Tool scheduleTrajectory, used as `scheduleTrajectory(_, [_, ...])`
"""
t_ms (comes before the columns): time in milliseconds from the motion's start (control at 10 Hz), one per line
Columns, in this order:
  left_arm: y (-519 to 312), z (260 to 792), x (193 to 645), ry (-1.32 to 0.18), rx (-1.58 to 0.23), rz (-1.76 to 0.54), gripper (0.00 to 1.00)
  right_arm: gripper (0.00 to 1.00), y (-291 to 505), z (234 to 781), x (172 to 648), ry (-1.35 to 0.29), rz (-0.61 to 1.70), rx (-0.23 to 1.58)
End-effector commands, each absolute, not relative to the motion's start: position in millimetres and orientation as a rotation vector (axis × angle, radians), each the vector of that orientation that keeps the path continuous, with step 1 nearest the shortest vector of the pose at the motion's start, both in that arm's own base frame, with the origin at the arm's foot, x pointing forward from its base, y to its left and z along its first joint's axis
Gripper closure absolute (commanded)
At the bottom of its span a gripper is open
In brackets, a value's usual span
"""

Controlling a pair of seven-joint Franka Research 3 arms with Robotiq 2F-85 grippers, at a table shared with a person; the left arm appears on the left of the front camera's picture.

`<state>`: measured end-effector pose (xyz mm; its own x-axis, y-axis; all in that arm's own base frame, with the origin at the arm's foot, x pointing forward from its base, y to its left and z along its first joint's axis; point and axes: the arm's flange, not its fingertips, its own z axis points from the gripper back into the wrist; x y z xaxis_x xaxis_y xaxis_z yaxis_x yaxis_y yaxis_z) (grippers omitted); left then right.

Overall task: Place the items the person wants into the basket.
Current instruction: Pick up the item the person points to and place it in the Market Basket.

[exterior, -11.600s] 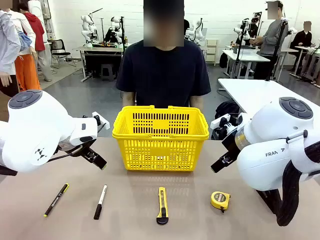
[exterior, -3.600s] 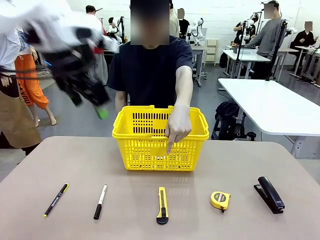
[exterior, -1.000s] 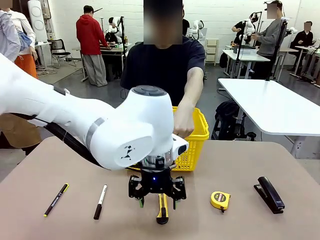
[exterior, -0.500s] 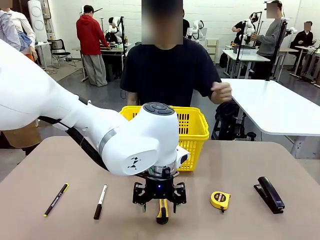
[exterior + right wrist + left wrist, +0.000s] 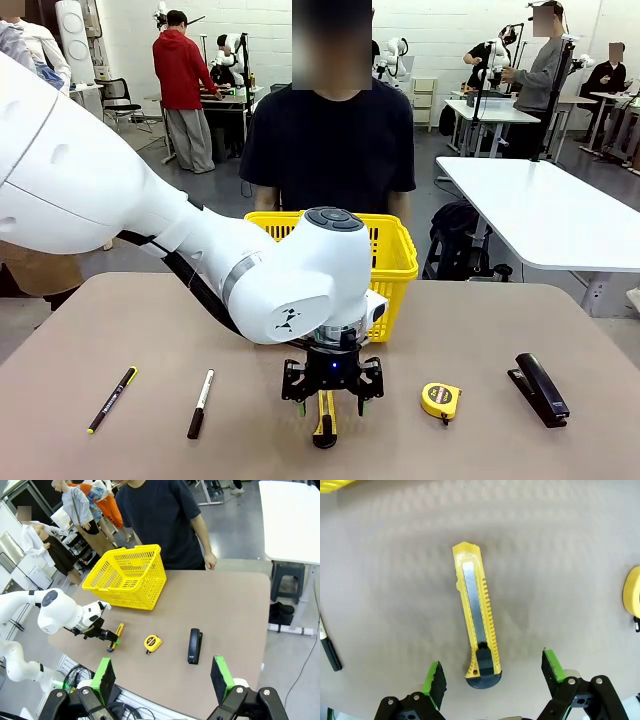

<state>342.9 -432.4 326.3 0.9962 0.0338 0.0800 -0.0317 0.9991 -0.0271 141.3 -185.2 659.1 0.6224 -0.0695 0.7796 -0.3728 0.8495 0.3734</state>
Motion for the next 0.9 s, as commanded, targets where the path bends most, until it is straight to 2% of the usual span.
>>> scheduleTrajectory(0, [-438.4,317.9,347.7,-0.137,-0.019,0.075,0.0,0.0,-184.9,659.1,140.2,-0.897,0.188,0.547])
scheduleTrajectory(800, [-432.1,297.5,362.2,-0.095,-0.019,0.098,0.0,0.0,-184.9,659.1,140.2,-0.897,0.188,0.547])
